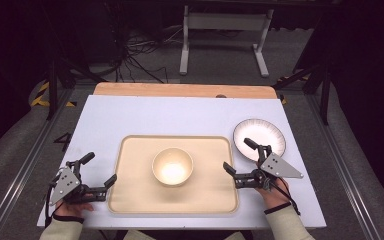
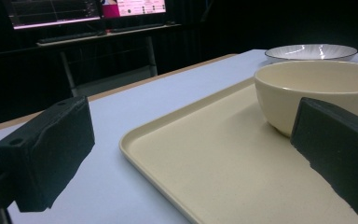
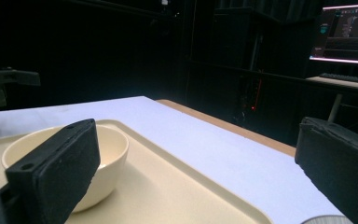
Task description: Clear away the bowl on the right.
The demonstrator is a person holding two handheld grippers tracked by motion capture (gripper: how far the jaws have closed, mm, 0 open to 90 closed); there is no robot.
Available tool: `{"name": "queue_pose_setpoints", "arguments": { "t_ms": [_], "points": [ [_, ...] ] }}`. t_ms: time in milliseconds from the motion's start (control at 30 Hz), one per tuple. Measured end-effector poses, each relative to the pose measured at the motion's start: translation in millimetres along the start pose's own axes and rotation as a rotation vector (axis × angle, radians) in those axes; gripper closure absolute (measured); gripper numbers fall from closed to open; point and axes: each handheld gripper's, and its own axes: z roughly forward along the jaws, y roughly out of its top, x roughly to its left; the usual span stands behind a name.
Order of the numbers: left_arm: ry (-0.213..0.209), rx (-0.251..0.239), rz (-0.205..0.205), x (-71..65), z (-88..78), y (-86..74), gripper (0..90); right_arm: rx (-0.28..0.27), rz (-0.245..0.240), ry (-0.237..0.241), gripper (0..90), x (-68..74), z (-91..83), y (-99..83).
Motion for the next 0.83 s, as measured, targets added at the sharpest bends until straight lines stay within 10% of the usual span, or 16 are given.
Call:
{"name": "queue_pose_setpoints", "arguments": {
  "t_ms": [833],
  "points": [
    [-0.012,-0.006,-0.012,0.8,-0.1,-0.2,0.2,0.047,-0.005,-0.049,0.2,-8.3,-2.0,-35.3]
  ]
}}
